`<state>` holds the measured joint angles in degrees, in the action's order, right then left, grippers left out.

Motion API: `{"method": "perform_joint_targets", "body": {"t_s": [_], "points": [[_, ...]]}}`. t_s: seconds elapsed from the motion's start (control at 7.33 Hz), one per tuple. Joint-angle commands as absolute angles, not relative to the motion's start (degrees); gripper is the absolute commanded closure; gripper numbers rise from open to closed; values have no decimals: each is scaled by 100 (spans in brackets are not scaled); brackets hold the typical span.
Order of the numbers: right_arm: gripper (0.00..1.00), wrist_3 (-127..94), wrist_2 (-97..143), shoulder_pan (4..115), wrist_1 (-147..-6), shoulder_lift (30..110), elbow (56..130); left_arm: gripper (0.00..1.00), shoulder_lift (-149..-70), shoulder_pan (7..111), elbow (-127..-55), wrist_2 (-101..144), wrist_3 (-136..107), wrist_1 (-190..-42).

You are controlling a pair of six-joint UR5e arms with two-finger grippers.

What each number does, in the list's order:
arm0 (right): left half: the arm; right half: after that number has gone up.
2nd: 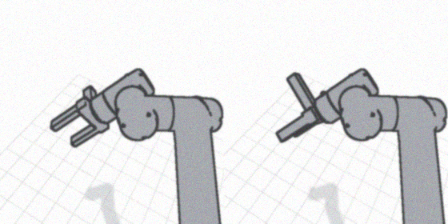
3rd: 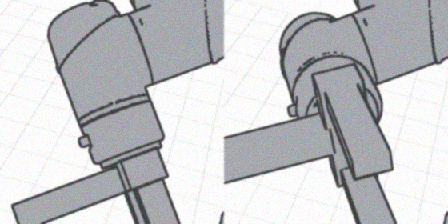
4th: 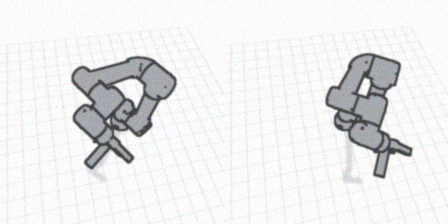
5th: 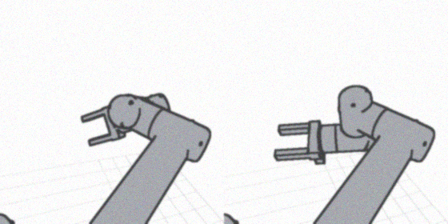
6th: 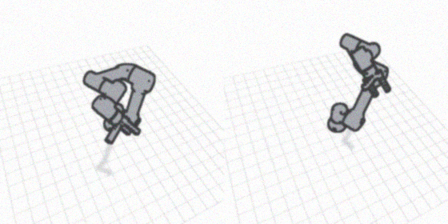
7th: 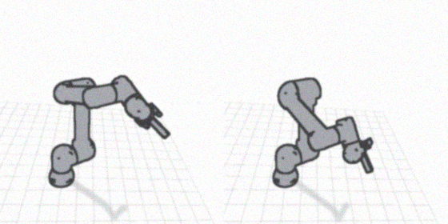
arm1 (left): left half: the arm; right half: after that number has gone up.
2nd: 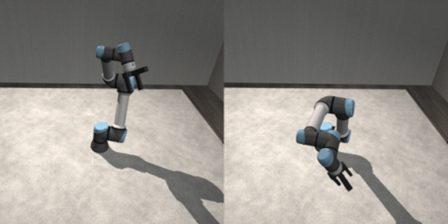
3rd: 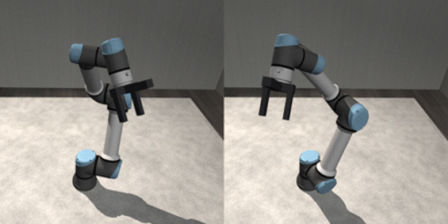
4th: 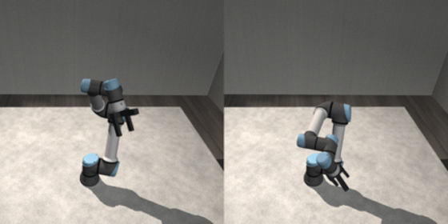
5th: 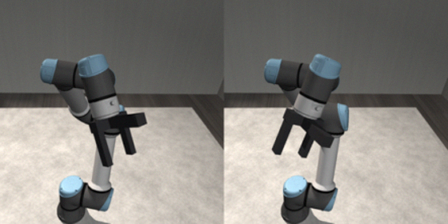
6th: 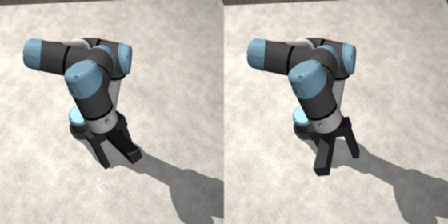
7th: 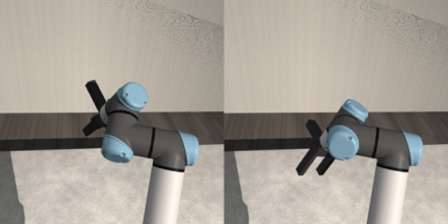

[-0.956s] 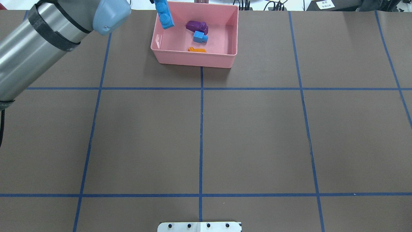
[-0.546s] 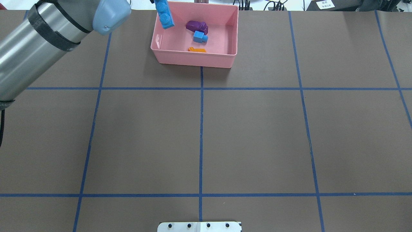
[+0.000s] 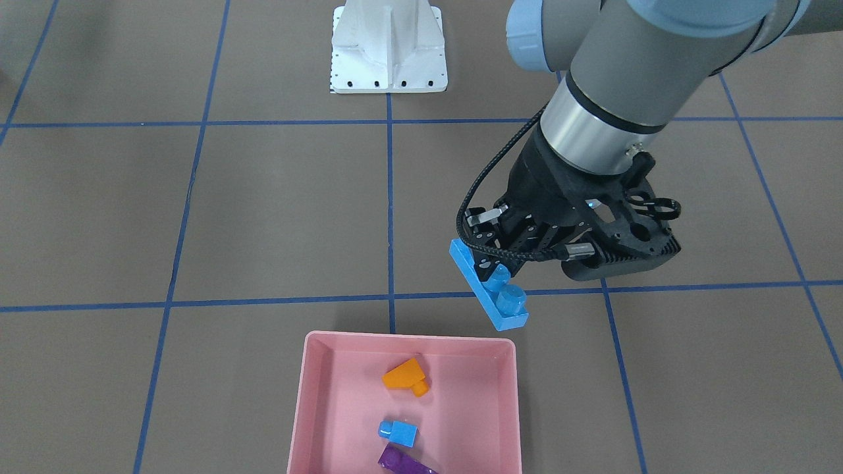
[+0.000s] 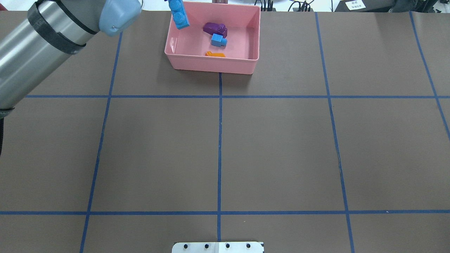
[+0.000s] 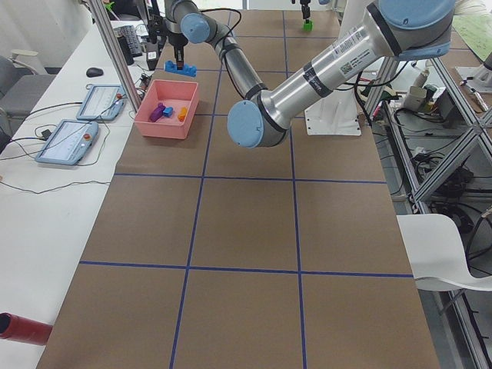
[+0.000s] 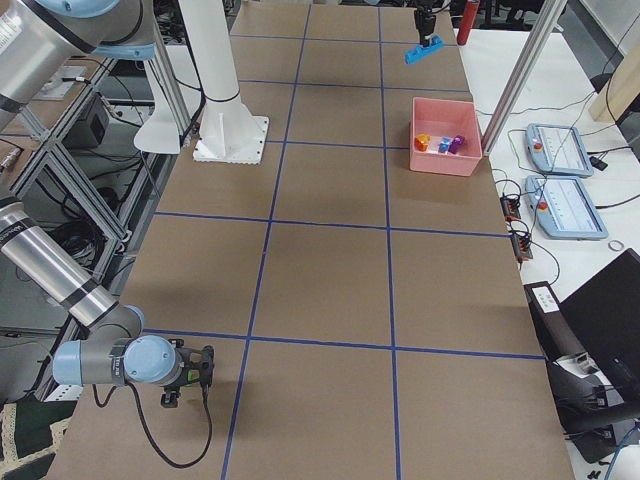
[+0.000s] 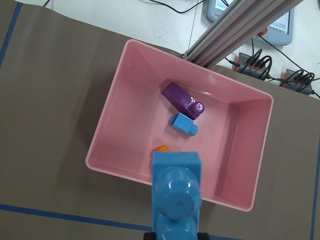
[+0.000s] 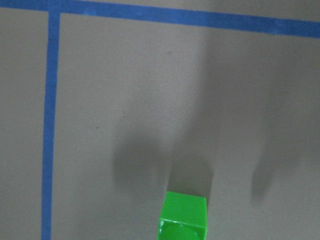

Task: Put all blocks into box

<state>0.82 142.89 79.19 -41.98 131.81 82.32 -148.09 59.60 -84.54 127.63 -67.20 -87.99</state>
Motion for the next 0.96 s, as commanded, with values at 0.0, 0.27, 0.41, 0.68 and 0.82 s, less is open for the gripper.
{"method": "perform_joint_targets", "body": {"t_s": [0.0, 0.27, 0.41, 0.68, 0.82], "points": [[1, 88, 14326, 7910, -4201, 12922, 7964, 100, -14810, 6037, -8516, 12762, -6706, -8780], [2, 97, 14326, 7910, -4201, 12911, 7884, 100, -14810, 6100, -8604, 12771, -6706, -8736], [2, 114, 14326, 7910, -4201, 12911, 7840, 100, -14810, 6108, -8622, 12771, -6706, -8736], [2, 123, 14326, 7910, -4192, 12911, 7744, 100, -14801, 6117, -8683, 12779, -6706, -8728], [2, 132, 14483, 7910, -4192, 12911, 7708, 100, -14801, 6117, -8684, 12779, -6706, -8728]]}}
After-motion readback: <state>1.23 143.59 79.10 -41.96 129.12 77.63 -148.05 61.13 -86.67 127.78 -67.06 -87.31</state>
